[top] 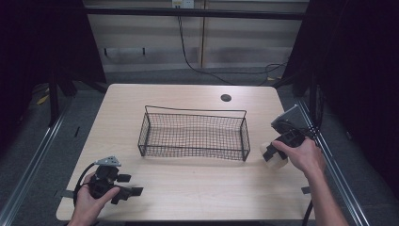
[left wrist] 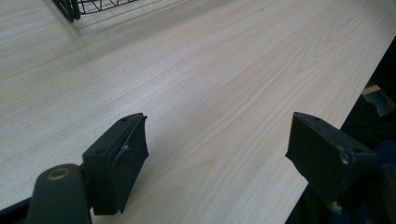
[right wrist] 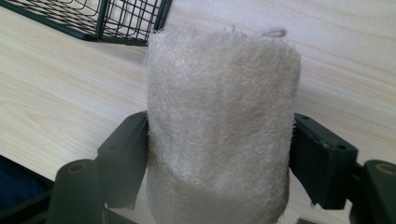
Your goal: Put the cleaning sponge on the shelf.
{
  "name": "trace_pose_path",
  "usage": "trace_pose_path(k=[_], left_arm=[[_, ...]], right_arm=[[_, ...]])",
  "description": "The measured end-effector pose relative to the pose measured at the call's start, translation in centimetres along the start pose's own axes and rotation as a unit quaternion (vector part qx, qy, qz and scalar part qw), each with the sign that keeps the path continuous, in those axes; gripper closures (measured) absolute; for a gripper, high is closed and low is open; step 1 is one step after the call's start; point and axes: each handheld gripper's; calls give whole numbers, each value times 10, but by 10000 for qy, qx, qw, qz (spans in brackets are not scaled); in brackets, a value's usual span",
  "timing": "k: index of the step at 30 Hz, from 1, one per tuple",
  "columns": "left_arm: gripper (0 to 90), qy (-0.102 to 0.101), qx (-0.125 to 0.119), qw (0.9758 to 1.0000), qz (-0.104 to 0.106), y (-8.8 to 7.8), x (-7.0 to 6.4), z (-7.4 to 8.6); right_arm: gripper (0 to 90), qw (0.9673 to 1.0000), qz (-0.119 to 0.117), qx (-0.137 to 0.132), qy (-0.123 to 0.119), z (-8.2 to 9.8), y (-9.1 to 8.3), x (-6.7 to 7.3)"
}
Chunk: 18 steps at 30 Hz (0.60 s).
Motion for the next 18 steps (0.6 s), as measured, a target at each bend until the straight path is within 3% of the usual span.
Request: trace_pose_path(k=[10, 18], left_arm=[[198, 3, 20, 10000, 15, 0, 0, 0], [198, -1, 19, 10000, 30, 0, 0, 0]], right_arm=[[261, 10000, -86, -17, 6, 0, -10, 2], [261, 9995, -300, -58, 23, 1, -22, 4]])
Point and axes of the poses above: each handheld gripper's, and its own axes: y roughly forward along the jaws, z roughly out of its underside, x roughly to its left, and after that the axes turned 3 degrees about -z, right-handed
